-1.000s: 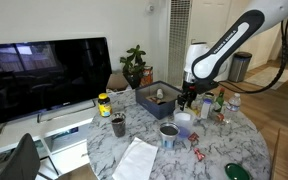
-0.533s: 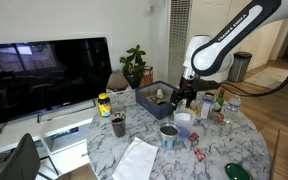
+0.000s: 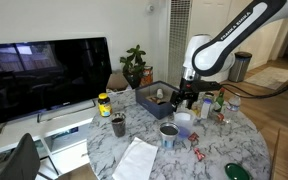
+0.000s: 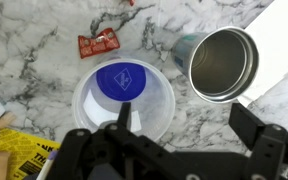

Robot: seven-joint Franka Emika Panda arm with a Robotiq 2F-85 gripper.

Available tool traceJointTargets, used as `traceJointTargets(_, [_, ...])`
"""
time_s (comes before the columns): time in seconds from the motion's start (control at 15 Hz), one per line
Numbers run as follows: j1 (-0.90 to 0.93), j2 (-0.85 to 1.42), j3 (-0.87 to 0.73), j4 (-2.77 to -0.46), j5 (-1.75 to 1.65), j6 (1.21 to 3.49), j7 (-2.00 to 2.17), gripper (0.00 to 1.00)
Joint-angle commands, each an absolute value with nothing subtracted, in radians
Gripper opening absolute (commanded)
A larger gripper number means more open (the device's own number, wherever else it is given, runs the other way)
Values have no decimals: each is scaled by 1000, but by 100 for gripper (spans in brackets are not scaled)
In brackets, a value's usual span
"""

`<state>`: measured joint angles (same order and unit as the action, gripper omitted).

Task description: Take the packets out the jar

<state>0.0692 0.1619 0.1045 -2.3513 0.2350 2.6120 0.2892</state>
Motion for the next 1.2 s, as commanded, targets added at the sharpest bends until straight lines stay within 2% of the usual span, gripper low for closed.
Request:
traceJointTargets(0.0, [85,157,105,-2335,290,2517,366,100])
traceJointTargets(0.27, [103,161,110,-2331,300,2473,411,100])
traceJointTargets(1.13, [152,334,119,-2320,310,2704,412,100])
